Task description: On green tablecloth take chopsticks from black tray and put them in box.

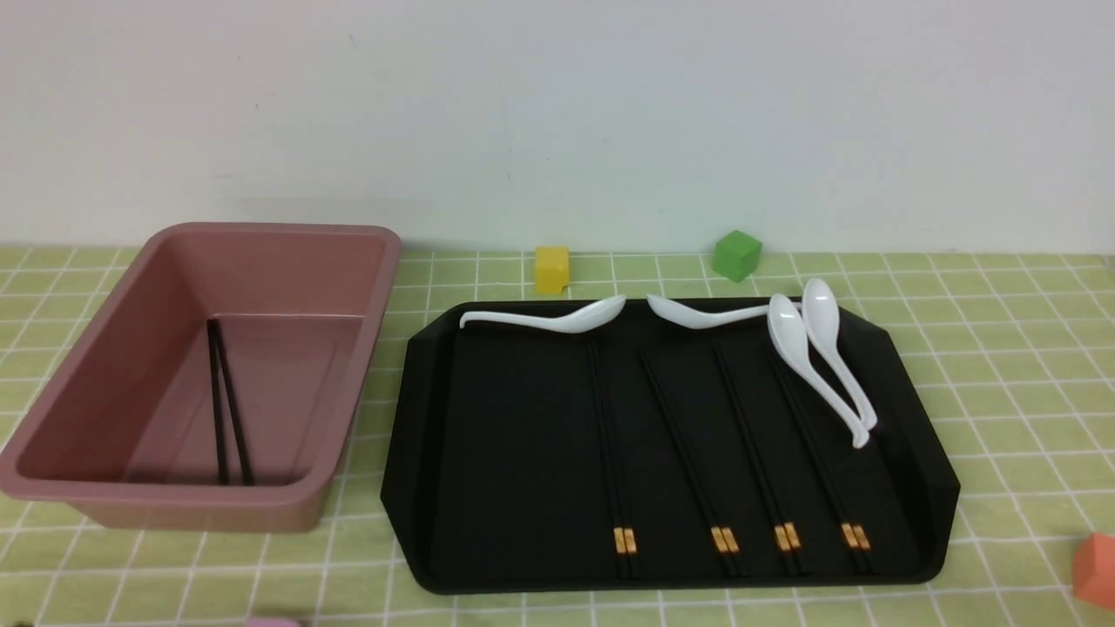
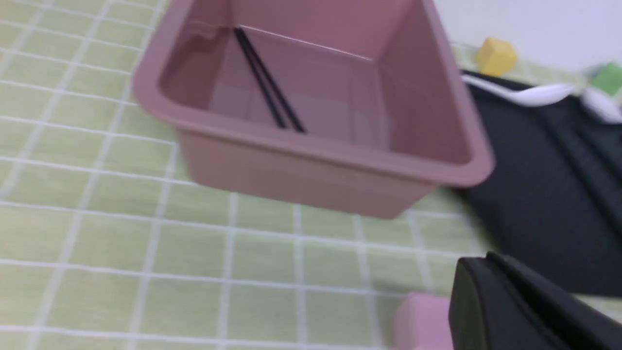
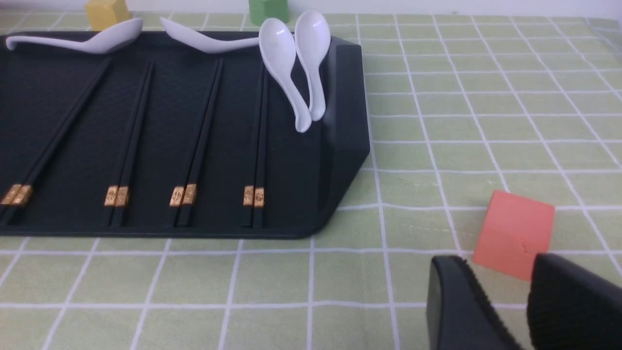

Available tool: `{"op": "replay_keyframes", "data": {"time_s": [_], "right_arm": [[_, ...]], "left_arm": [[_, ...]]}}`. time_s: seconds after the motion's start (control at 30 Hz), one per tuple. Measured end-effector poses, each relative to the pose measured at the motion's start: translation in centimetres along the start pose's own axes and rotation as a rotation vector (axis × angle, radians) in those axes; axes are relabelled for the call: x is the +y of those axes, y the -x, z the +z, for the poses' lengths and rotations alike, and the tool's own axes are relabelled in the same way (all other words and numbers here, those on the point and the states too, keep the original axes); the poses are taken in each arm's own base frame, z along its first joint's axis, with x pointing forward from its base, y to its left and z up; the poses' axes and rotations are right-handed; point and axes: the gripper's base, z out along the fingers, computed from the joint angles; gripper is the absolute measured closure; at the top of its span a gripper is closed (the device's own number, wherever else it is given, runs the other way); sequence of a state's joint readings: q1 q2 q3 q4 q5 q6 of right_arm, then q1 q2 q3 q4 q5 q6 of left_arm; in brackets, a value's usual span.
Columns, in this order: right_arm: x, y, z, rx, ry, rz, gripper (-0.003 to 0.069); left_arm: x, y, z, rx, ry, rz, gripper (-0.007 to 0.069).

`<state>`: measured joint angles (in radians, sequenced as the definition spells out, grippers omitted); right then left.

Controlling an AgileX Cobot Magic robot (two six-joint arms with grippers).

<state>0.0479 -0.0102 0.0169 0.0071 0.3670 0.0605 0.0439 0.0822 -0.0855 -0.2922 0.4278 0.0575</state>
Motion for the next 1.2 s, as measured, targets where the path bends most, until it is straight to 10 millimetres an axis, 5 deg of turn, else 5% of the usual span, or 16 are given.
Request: {"op": "replay_keyframes", "data": {"time_s": [0.27, 1.2], "right_arm": [[0.0, 0.0, 0.0, 0.000, 0.000, 0.000, 0.0419], [0.0, 0.0, 0.0, 0.000, 0.000, 0.000, 0.0419]], "left_arm": [[0.6, -3.1, 0.5, 0.024, -0.055, 0.003, 0.0636], [0.8, -3.1, 0.6, 0.022, -0.038, -0.030, 0.0633]]}}
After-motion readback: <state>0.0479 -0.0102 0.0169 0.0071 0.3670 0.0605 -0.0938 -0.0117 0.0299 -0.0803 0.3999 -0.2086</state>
